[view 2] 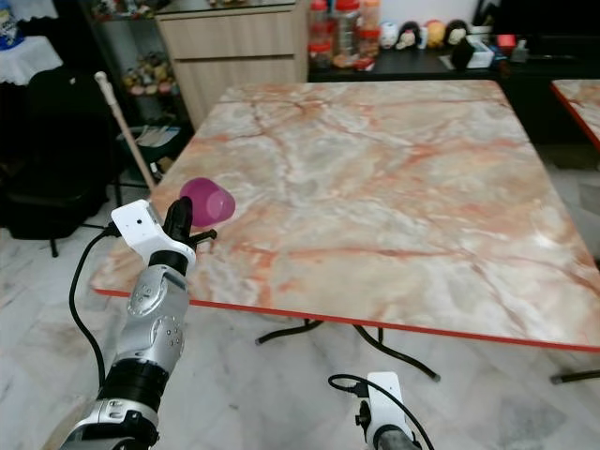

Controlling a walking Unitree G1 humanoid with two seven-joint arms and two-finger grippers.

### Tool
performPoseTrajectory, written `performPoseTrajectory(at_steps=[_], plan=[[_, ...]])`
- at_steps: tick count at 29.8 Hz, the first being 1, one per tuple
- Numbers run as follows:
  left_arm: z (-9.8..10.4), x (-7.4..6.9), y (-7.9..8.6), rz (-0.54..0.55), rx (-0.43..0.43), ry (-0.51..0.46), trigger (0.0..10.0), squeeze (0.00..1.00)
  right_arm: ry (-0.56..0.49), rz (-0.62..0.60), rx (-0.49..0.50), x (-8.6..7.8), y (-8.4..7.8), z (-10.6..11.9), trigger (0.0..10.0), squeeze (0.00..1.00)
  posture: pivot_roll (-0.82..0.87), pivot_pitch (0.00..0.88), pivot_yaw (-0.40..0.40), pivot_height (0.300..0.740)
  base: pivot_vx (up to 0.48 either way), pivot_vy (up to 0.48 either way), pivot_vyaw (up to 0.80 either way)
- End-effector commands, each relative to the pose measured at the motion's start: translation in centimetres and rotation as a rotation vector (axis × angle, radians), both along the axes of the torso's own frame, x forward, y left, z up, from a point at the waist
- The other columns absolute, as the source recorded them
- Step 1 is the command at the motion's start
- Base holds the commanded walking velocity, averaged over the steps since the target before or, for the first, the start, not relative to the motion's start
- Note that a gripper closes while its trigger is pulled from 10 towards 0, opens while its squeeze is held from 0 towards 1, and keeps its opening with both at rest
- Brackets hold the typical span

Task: Setting the table

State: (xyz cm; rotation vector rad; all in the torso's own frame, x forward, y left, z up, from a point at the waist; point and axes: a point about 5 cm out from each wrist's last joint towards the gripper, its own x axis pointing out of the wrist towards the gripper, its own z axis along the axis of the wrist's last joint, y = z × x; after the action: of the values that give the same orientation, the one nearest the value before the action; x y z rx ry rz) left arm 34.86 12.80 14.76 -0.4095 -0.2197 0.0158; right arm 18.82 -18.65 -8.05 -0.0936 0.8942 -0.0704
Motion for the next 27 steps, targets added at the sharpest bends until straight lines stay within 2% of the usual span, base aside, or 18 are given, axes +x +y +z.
performPoseTrajectory(at_steps=[1, 6, 23, 27], plan=[[0.28, 0.14, 0.54, 0.013, 0.033, -0.013, 10.0, 0.0, 0.016, -0.011, 0.017, -0.18, 0.41, -0.17, 10.0, 0.0, 0.03, 0.006, 0.08, 0.74, 0.0, -0.319, 0.0], [0.19, 0.08, 0.46, 0.011, 0.034, -0.016, 10.0, 0.0, 0.024, -0.008, 0.026, -0.52, 0.57, -0.35, 10.0, 0.0, 0.03, 0.006, 0.081, 0.74, 0.0, -0.319, -0.67], [0.66, 0.29, 0.35, 0.01, 0.031, -0.031, 10.0, 0.0, 0.017, -0.008, 0.021, -0.27, 0.33, -0.2, 10.0, 0.0, 0.03, 0.006, 0.076, 0.74, 0.0, -0.31, 0.0], [0.55, 0.29, 0.46, 0.012, 0.031, -0.027, 10.0, 0.0, 0.02, -0.015, 0.026, -0.34, 0.32, -0.24, 10.0, 0.0, 0.03, 0.005, 0.074, 0.74, 0.0, -0.304, -0.77]])
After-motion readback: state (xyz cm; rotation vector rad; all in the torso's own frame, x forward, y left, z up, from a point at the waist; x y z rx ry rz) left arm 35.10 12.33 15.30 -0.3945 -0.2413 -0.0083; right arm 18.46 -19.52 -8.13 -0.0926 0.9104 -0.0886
